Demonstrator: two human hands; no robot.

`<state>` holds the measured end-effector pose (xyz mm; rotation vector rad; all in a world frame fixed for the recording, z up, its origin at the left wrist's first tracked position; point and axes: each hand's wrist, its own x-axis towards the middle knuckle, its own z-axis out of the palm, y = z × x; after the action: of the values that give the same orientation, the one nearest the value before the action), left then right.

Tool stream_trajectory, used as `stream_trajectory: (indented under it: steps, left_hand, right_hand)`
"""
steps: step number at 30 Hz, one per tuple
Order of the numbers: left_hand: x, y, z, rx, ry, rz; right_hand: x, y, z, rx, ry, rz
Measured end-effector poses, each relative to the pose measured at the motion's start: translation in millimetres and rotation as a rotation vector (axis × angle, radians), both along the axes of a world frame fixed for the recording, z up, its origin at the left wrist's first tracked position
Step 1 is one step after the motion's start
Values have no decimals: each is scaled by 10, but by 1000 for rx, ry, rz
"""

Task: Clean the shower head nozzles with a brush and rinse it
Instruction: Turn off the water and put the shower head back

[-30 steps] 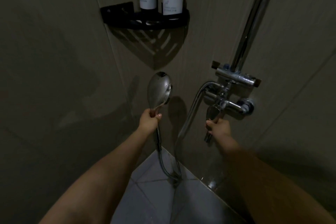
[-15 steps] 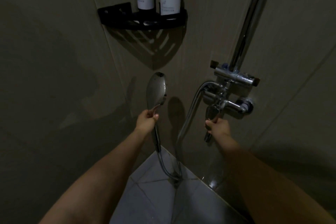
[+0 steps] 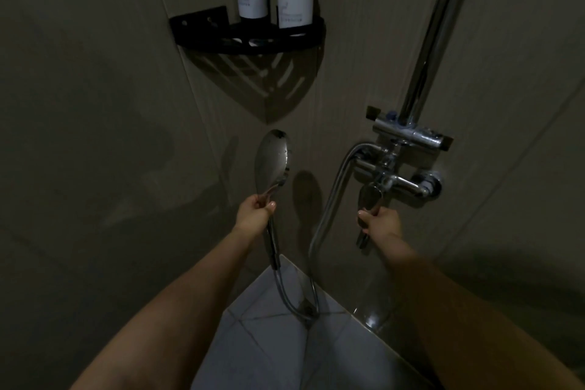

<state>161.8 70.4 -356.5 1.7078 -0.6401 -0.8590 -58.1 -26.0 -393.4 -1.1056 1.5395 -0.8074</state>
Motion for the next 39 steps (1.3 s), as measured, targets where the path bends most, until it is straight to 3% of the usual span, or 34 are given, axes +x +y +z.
stream_trajectory:
  steps: [39]
  left_hand:
    - [56,107,-42,-17,32,28]
  right_hand:
    - [-8,23,17,-20,32,12]
